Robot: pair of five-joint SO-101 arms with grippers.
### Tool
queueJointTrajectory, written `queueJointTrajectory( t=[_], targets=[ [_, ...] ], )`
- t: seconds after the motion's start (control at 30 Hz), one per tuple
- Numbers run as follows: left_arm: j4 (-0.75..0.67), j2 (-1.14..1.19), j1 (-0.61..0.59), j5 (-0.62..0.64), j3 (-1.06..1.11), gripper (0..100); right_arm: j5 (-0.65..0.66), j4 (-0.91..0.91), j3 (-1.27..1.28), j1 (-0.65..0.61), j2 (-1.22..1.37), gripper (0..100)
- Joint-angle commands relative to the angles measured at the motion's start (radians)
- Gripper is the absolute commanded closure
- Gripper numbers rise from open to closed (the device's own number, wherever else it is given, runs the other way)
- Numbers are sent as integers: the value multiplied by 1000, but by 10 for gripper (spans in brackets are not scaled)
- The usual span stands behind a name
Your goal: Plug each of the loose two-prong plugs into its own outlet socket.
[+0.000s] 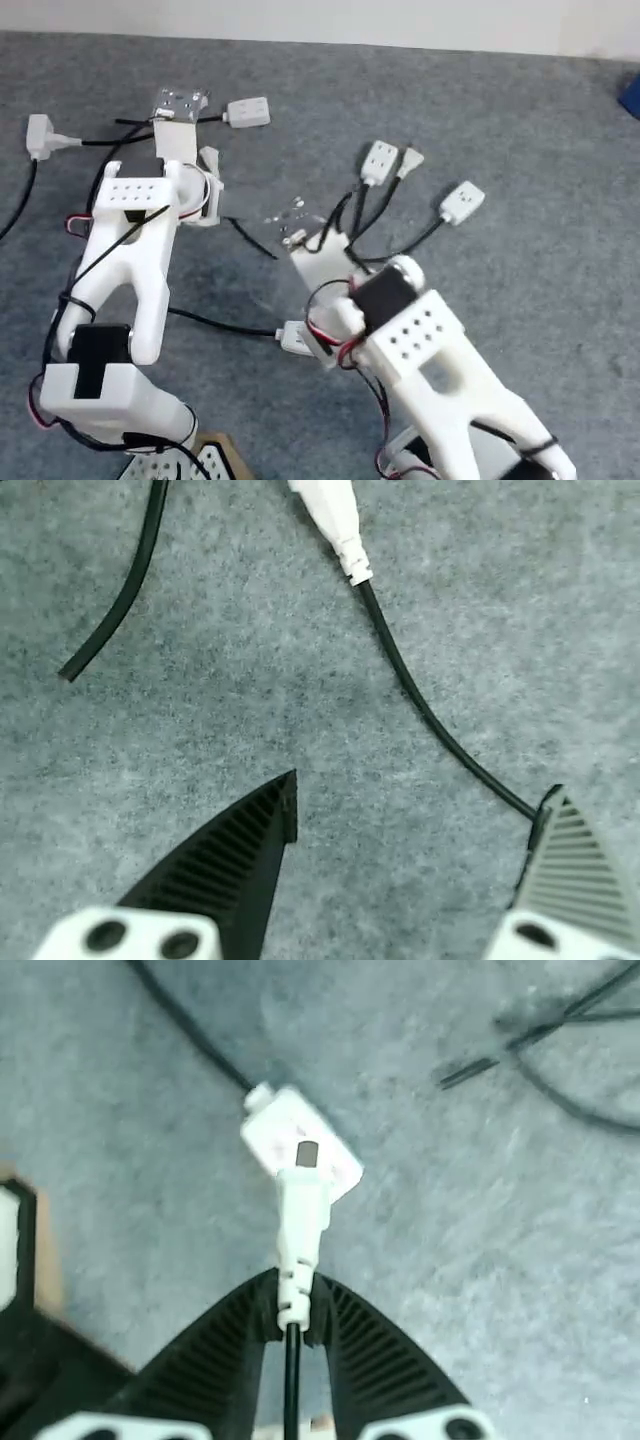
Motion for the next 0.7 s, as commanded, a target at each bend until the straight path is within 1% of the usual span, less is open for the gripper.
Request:
queueJointTrajectory(
  t=[0.0, 0.07, 0.17, 0.3, 0.4, 0.43, 0.5, 0.6, 0.67],
  targets=[
    [-54, -28, -8, 9, 28, 635, -8, 51, -71, -19, 136, 992],
    [-92, -28, -8, 9, 54, 635, -8, 99, -140, -19, 248, 992],
    [-120, -28, -8, 9, 81, 635, -15, 193, -311, -18, 400, 992],
    [-120, -28, -16, 8, 88, 635, -43, 209, -506, -13, 516, 992],
    [-141, -28, -65, 9, 93, 635, -69, 209, -527, -16, 568, 992],
    [-163, -28, -91, 11, 107, 635, -74, 209, -515, -15, 585, 992],
    [-238, -28, -137, 54, 154, 635, -80, 209, -484, -13, 615, 992],
    [-345, -28, -180, 100, 214, 635, -166, 209, -475, -12, 628, 992],
    [-358, -28, -183, 100, 223, 635, -207, 209, -487, -12, 627, 992]
  ],
)
